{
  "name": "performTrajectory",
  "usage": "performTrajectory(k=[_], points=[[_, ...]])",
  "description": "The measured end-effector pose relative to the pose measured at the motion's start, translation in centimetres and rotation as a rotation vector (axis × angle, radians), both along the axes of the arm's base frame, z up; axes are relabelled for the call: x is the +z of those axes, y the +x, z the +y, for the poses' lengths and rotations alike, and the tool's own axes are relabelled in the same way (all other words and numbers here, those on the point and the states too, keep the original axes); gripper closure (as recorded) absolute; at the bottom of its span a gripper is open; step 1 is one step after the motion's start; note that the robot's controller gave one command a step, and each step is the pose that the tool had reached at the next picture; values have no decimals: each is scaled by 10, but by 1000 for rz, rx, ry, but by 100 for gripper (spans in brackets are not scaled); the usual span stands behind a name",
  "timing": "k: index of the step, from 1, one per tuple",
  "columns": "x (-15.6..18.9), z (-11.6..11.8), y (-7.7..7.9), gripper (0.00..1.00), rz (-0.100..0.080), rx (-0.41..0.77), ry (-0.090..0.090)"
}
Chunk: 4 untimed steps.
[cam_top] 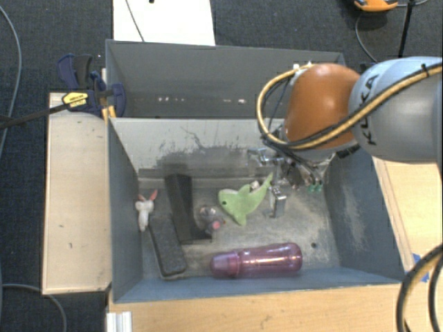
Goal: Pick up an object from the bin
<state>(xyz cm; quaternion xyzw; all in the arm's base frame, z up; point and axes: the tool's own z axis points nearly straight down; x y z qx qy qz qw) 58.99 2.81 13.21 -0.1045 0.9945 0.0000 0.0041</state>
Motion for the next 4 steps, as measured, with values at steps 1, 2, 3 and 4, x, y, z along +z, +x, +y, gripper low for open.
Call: performTrajectory(k=[1, 2, 3, 4], points=[[-60, -1, 3, 0, -6, 125, 0], [-61, 7, 0, 100, -3, 187, 0], [-61, 7, 0, 100, -3, 187, 0], [-60, 7, 0, 100, -3, 186, 0]])
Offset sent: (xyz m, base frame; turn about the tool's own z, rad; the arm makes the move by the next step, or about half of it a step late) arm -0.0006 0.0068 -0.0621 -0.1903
